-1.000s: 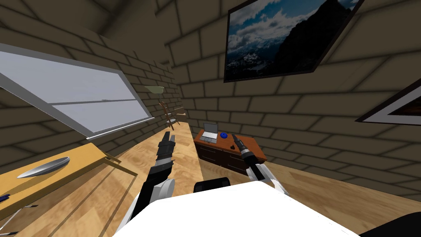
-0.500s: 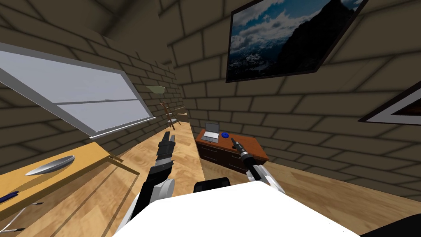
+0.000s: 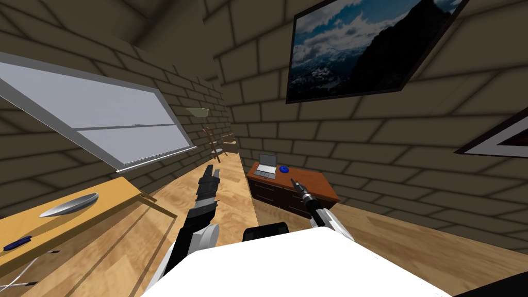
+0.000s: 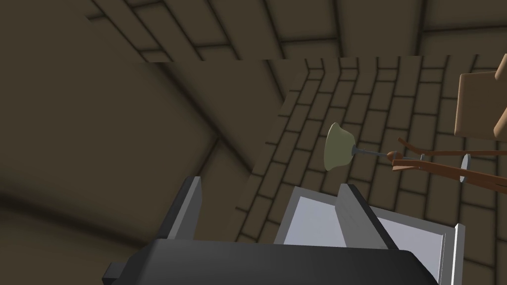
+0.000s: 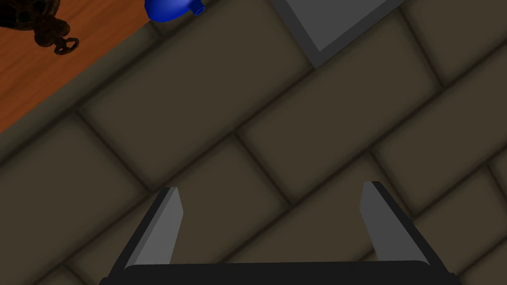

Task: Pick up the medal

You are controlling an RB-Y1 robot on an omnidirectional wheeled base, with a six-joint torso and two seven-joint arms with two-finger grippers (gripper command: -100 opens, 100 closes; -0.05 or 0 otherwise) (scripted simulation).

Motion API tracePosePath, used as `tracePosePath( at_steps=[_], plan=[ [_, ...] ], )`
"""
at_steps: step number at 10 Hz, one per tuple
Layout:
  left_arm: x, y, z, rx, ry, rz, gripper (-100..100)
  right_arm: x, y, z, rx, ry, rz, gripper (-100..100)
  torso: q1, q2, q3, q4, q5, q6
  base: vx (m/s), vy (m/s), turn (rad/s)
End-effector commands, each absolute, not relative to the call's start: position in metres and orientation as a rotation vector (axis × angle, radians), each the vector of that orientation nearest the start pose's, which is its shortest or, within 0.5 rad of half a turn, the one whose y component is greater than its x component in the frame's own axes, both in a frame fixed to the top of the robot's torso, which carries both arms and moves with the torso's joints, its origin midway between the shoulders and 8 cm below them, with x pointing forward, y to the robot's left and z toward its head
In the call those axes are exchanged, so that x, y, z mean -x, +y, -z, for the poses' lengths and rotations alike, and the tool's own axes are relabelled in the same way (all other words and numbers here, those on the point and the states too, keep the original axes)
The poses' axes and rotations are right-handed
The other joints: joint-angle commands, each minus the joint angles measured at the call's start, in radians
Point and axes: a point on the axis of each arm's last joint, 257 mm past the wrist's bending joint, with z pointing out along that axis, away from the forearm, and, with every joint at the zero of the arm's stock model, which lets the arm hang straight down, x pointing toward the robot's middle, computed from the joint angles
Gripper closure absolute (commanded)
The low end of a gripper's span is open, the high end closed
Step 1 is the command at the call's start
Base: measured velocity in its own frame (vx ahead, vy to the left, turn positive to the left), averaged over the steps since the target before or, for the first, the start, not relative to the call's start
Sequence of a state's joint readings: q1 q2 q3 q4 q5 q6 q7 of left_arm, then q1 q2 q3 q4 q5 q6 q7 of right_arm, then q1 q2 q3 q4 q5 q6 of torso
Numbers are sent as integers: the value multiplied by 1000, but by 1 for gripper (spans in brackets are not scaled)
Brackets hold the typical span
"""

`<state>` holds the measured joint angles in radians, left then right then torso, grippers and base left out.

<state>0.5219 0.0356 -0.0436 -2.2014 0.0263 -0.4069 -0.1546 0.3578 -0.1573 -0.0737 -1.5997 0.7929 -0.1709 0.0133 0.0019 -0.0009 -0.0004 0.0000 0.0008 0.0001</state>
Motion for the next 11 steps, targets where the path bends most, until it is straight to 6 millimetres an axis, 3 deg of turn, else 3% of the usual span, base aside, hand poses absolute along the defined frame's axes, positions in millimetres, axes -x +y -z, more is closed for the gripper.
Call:
tracePosePath(
  at_steps=[1,4,11],
  plan=[
    [-371,272,39,737,808,1167,0,-411,-334,358,-569,1736,-353,-100,0,0,0,0,0,0,10,40,4],
    [-371,272,39,737,808,1167,0,-396,-355,413,-533,1871,-192,-100,0,0,0,0,0,0,19,33,28],
    [-371,273,39,737,808,1167,0,-370,-385,472,-476,2031,5,-100,-4,-2,-1,0,-1,0,33,-4,23]
  ],
)
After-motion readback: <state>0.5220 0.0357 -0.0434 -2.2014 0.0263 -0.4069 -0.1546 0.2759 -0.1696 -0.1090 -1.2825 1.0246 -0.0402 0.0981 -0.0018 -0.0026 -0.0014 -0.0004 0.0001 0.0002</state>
